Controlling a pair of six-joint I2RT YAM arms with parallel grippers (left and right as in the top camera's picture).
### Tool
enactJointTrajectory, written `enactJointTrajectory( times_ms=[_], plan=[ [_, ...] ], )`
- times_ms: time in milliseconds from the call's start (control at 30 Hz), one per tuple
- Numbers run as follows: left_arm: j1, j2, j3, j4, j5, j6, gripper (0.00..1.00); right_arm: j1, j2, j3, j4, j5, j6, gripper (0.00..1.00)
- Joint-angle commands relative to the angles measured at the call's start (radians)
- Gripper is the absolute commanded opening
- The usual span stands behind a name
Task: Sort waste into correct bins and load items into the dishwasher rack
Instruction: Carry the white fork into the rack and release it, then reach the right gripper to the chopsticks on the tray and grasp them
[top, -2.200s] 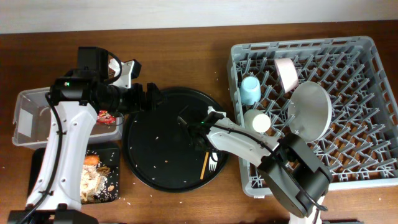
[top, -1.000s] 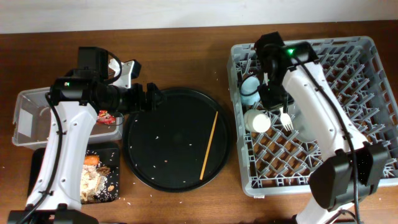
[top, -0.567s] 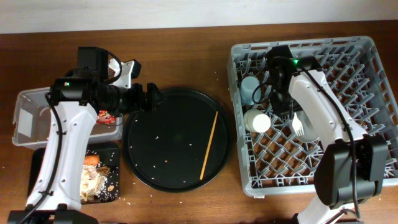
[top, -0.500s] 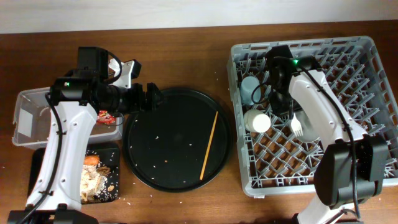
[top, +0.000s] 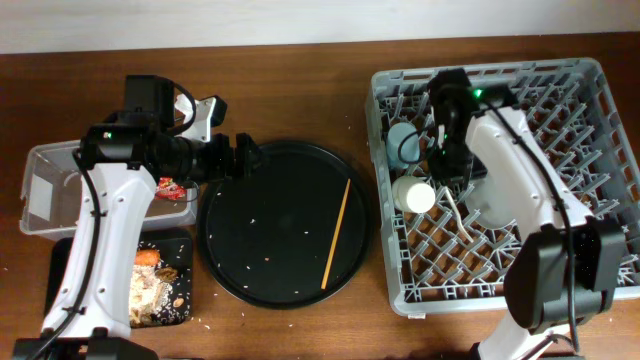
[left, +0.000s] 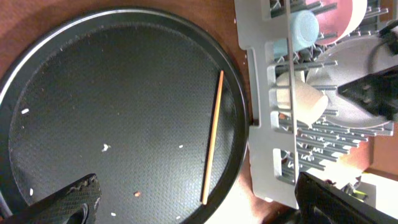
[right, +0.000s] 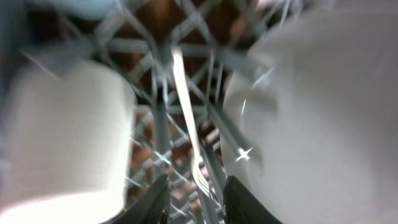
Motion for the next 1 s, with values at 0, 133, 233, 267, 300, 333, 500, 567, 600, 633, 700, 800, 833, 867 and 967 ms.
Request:
enactJointTrajectory(
  times_ms=[0,133,233,267,300,333,500,567,600,633,700,800,833,867,967],
  plan=[
    [0.005,-0.019,0.019,0.0,0.003,0.012,0.99,-0.001,-0.014,0.261,-0.113,-0.243,0.049,0.31],
    [0.005,-0.019,0.019,0.0,0.003,0.012,0.99,0.087,-0.014,0.291,-0.132,-0.655,0.185,0.07],
    [0.005,-0.019,0.019,0.0,0.003,0.012,0.99,0.251,-0.014,0.178,0.012,-0.651,0.371,0.18],
    [0.005,-0.019,0.019,0.0,0.003,0.012,0.99,0.302,-0.014,0.131,0.084,-0.651,0.372,0.08],
    [0.005,-0.019,0.019,0.0,0.003,0.012,0.99,0.35,-0.011,0.08,0.141,-0.617,0.467,0.04],
    [0.005,-0.019,0.019,0.0,0.003,0.012,0.99,0.391,-0.011,0.031,0.18,-0.547,0.603,0.04],
    [0.005,-0.019,0.019,0.0,0.003,0.012,0.99,0.681,-0.011,-0.13,0.263,0.062,1.076,0.04],
    [0.005,-0.019,0.019,0.0,0.003,0.012,0.99,0.74,-0.011,-0.174,0.264,0.17,1.212,0.06],
    [0.005,-0.019,0.019,0.0,0.003,0.012,0.99,0.745,-0.011,-0.198,0.28,0.179,1.238,0.11],
    [0.005,-0.019,0.019,0.0,0.003,0.012,0.99,0.744,-0.011,-0.22,0.306,0.179,1.238,0.19],
    [0.005,-0.019,0.019,0.0,0.003,0.012,0.99,0.743,-0.011,-0.262,0.359,0.16,1.238,0.22],
    [0.005,-0.019,0.019,0.0,0.003,0.012,0.99,0.743,-0.011,-0.264,0.376,0.139,1.238,0.22],
    [0.005,-0.019,0.019,0.0,0.003,0.012,0.99,0.739,-0.011,-0.266,0.376,0.138,1.238,0.22],
    [0.005,-0.019,0.019,0.0,0.003,0.012,0.99,0.73,-0.007,-0.267,0.376,0.137,1.239,0.23],
    [0.005,-0.019,0.019,0.0,0.003,0.012,0.99,0.684,0.02,-0.276,0.405,0.043,1.233,0.25]
  ],
)
